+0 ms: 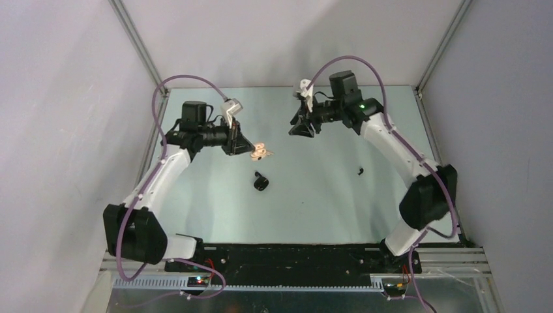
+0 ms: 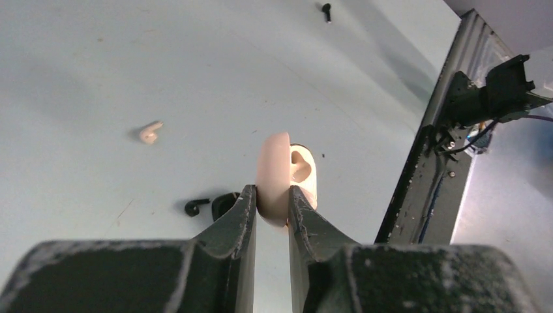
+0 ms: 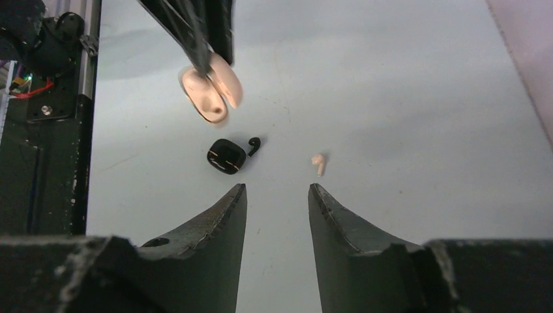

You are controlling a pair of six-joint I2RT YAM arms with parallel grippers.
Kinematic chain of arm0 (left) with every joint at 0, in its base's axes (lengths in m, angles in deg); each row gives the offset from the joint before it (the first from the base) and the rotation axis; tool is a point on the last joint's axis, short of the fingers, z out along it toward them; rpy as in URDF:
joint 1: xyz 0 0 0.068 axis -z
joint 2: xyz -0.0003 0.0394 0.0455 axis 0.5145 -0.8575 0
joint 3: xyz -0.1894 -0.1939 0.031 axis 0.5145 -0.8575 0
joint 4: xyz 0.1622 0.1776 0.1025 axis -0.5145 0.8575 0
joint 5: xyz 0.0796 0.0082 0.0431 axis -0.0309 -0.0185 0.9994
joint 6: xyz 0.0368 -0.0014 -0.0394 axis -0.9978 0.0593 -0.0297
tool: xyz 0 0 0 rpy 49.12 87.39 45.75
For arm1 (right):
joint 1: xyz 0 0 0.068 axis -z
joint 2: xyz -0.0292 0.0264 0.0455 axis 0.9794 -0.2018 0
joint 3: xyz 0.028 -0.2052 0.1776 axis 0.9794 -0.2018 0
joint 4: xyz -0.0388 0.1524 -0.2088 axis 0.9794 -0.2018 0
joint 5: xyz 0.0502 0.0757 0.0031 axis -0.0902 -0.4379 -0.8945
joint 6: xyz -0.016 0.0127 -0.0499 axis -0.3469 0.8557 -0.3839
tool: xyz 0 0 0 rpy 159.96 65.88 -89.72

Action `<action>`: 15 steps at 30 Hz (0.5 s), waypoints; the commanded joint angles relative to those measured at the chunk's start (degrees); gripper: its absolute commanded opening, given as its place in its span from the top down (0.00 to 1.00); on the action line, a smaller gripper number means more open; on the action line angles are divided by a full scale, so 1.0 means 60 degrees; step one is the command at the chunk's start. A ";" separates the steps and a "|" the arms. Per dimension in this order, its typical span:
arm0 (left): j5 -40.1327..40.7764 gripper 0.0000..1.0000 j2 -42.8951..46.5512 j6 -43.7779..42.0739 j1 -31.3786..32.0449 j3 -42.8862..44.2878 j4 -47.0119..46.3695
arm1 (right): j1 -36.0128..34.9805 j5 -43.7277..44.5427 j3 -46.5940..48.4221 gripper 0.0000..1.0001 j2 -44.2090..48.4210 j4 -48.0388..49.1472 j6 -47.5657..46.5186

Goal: Insert the wireless bluetooth earbuds into the charging case
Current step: Move the earbud to the center of the board.

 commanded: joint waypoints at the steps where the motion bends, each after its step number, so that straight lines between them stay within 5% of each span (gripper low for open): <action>1: 0.0346 1.00 0.1039 -0.0612 -0.0567 -0.0178 0.0455 | -0.0066 -0.0566 0.0988 0.57 -0.1622 -0.1312 -0.2076; 6: 0.0647 1.00 0.1844 -0.0566 -0.1280 -0.0656 0.0795 | -0.0373 0.0511 0.3624 0.61 -0.4223 -0.3288 -0.4272; 15: 0.1041 1.00 0.3081 -0.0095 -0.1782 -0.1453 0.1012 | -0.0825 0.2186 0.4900 0.56 -0.6575 -0.2800 -0.6405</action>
